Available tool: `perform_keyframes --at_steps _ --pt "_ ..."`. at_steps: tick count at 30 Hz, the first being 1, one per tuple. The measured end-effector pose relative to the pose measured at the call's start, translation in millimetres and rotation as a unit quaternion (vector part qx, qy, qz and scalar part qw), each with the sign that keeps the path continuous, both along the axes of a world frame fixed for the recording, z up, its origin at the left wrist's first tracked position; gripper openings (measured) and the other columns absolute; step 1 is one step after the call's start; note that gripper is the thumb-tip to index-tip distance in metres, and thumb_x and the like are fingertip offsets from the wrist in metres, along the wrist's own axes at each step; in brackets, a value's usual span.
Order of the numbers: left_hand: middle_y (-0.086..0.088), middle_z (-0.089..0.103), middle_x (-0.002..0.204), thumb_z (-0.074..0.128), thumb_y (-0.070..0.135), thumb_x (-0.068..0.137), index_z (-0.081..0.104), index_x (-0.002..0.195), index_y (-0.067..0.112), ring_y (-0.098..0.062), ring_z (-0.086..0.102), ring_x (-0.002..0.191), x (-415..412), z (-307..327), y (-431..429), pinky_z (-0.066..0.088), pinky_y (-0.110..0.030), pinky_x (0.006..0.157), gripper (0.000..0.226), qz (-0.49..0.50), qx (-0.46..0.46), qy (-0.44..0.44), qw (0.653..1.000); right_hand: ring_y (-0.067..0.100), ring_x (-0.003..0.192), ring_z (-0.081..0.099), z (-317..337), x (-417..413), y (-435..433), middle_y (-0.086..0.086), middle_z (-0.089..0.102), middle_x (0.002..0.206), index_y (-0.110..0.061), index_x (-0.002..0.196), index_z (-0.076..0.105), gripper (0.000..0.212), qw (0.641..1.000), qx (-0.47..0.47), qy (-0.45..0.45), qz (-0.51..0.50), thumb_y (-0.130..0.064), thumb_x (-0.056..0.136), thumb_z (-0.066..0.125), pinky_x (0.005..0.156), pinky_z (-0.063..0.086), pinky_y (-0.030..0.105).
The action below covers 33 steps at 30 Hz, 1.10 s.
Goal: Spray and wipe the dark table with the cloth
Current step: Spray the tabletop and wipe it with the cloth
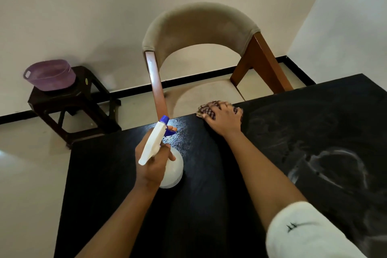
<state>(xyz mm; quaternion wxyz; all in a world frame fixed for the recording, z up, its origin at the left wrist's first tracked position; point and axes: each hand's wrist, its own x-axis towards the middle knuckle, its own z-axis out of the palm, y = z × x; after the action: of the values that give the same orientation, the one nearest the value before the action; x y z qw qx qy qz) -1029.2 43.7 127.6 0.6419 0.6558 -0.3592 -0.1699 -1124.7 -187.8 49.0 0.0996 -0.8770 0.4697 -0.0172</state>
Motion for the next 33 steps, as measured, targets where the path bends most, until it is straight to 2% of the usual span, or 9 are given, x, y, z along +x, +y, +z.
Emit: perform_keyframes --at_steps 6,9,11,15,17,20,24,28,33 --pt "-0.013 0.065 0.083 0.05 0.002 0.076 0.057 0.11 0.011 -0.008 0.06 0.049 -2 4 0 0.049 -0.011 0.061 0.036 0.012 -0.003 0.0 1.0 0.021 0.146 0.01 5 -21 68 0.0 0.016 0.16 -0.038 0.147 0.026 0.068 0.996 0.027 -0.008 0.081 -0.068 0.087 0.017 0.111 -0.002 0.061" --pt "-0.014 0.065 0.083 0.051 0.004 0.076 0.057 0.111 0.006 -0.008 0.061 0.051 -1 2 0 0.048 -0.01 0.062 0.035 0.013 0.006 -0.007 1.0 0.025 0.139 0.032 5 -56 120 0.002 0.03 0.155 -0.04 0.145 0.031 0.066 0.982 -0.023 0.001 0.187 -0.068 0.086 0.022 0.105 0.023 0.065" --pt "-0.015 0.063 0.081 0.05 0.004 0.076 0.057 0.11 0.001 -0.006 0.061 0.052 -2 3 0 0.048 -0.008 0.061 0.035 0.015 0.006 -0.008 1.0 0.027 0.127 0.046 1 -69 121 0.006 0.042 0.147 -0.036 0.141 0.041 0.066 0.973 -0.057 0.013 0.225 -0.068 0.085 0.029 0.092 0.038 0.055" --pt "-0.017 0.062 0.082 0.051 0.006 0.076 0.056 0.112 0.001 -0.007 0.063 0.054 -3 2 -1 0.049 -0.008 0.062 0.036 0.024 0.005 0.008 1.0 0.029 0.138 0.031 -2 -58 57 0.01 0.03 0.153 -0.031 0.145 0.035 0.073 0.992 -0.042 0.016 0.119 -0.069 0.085 0.019 0.107 0.022 0.057" --pt "-0.018 0.062 0.083 0.051 0.009 0.076 0.056 0.113 0.002 -0.006 0.064 0.056 -4 2 -1 0.049 -0.007 0.063 0.038 0.031 0.008 0.01 0.999 0.027 0.145 0.013 -3 -50 22 0.009 0.016 0.159 -0.028 0.149 0.027 0.071 1.0 -0.01 0.01 0.026 -0.066 0.089 0.024 0.115 0.005 0.055" --pt "-0.019 0.063 0.084 0.049 0.006 0.076 0.057 0.114 -0.008 -0.003 0.063 0.058 -6 5 -1 0.048 -0.006 0.062 0.041 0.024 0.009 0.0 1.0 0.029 0.147 0.006 -5 -41 8 0.011 0.013 0.159 -0.019 0.148 0.03 0.068 0.999 -0.01 -0.008 -0.037 -0.058 0.093 0.033 0.117 0.002 0.051" --pt "-0.019 0.064 0.081 0.049 0.004 0.076 0.06 0.11 -0.009 -0.005 0.061 0.054 -5 6 -1 0.047 -0.007 0.062 0.038 0.016 0.008 0.0 1.0 0.025 0.147 0.006 -3 -46 67 0.005 0.012 0.16 -0.021 0.15 0.026 0.074 0.997 -0.009 -0.021 0.072 -0.061 0.088 0.02 0.117 0.004 0.047" --pt "-0.012 0.063 0.073 0.053 0.01 0.074 0.059 0.109 0.0 -0.005 0.061 0.053 -4 5 -1 0.046 -0.007 0.061 0.036 0.021 0.006 0.004 1.0 0.02 0.144 0.023 -6 -85 150 -0.001 0.027 0.156 -0.027 0.145 0.038 0.066 0.981 -0.031 -0.039 0.188 -0.059 0.087 0.038 0.114 0.022 0.046" --pt "-0.008 0.061 0.067 0.051 0.01 0.076 0.057 0.112 -0.004 -0.005 0.064 0.058 -4 2 -1 0.048 -0.007 0.064 0.039 0.038 0.017 0.014 0.999 0.021 0.141 0.031 -11 -100 126 0.0 0.034 0.153 -0.028 0.142 0.042 0.064 0.981 -0.038 -0.031 0.189 -0.058 0.086 0.04 0.11 0.029 0.046"
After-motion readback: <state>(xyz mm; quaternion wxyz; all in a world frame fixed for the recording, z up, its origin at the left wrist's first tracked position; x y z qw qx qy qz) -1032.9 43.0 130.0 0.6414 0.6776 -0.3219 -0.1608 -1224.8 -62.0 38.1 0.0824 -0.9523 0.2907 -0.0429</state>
